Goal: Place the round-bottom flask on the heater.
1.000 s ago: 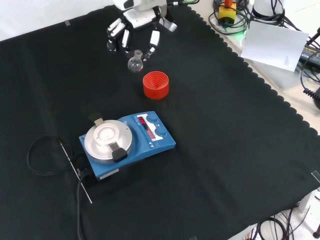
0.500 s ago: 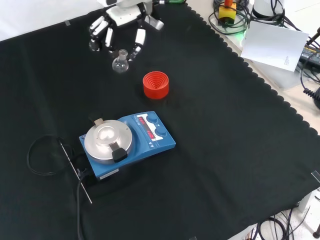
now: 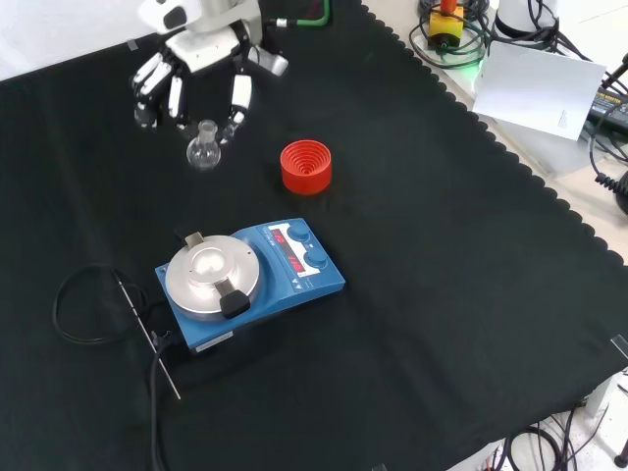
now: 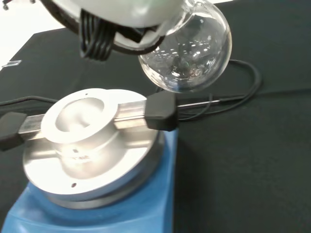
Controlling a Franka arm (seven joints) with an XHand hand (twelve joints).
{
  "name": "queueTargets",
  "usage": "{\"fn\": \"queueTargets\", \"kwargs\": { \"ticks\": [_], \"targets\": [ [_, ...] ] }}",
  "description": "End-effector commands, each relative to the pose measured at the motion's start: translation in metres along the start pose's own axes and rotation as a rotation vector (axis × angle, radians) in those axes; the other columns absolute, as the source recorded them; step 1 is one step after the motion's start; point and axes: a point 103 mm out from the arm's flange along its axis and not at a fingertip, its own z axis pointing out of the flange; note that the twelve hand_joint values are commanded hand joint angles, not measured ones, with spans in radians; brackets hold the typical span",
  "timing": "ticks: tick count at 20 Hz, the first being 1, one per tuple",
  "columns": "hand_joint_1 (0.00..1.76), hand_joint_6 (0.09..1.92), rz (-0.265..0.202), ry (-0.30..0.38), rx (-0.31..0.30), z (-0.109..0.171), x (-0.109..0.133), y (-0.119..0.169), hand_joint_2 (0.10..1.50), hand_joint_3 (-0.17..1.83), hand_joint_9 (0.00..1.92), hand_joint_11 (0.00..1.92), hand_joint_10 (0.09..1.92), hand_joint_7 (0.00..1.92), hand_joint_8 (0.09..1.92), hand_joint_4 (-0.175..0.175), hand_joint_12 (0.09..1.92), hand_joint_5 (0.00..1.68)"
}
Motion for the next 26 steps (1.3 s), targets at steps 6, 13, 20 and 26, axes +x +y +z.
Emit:
{"fn": "queueTargets", "kwargs": {
  "ticks": [6, 13, 20, 26],
  "targets": [
    [1.1, 0.98, -0.1, 0.064, 0.092, 0.033, 0.058, 0.042, 0.66, 0.79, 0.57, 0.3, 0.64, 0.28, 0.71, 0.143, 1.35, 1.13],
    [1.1, 0.98, -0.13, 0.079, 0.112, 0.044, 0.073, 0.055, 0.66, 0.79, 0.57, 0.3, 0.64, 0.28, 0.71, 0.14, 1.35, 1.13],
    [1.1, 0.98, -0.145, 0.107, 0.127, 0.055, 0.083, 0.068, 0.65, 0.79, 0.57, 0.31, 0.64, 0.28, 0.71, 0.138, 1.35, 1.13],
    [1.1, 0.98, -0.15, 0.107, 0.146, 0.067, 0.084, 0.077, 0.65, 0.79, 0.57, 0.31, 0.64, 0.28, 0.71, 0.136, 1.35, 1.13]
  ]
}}
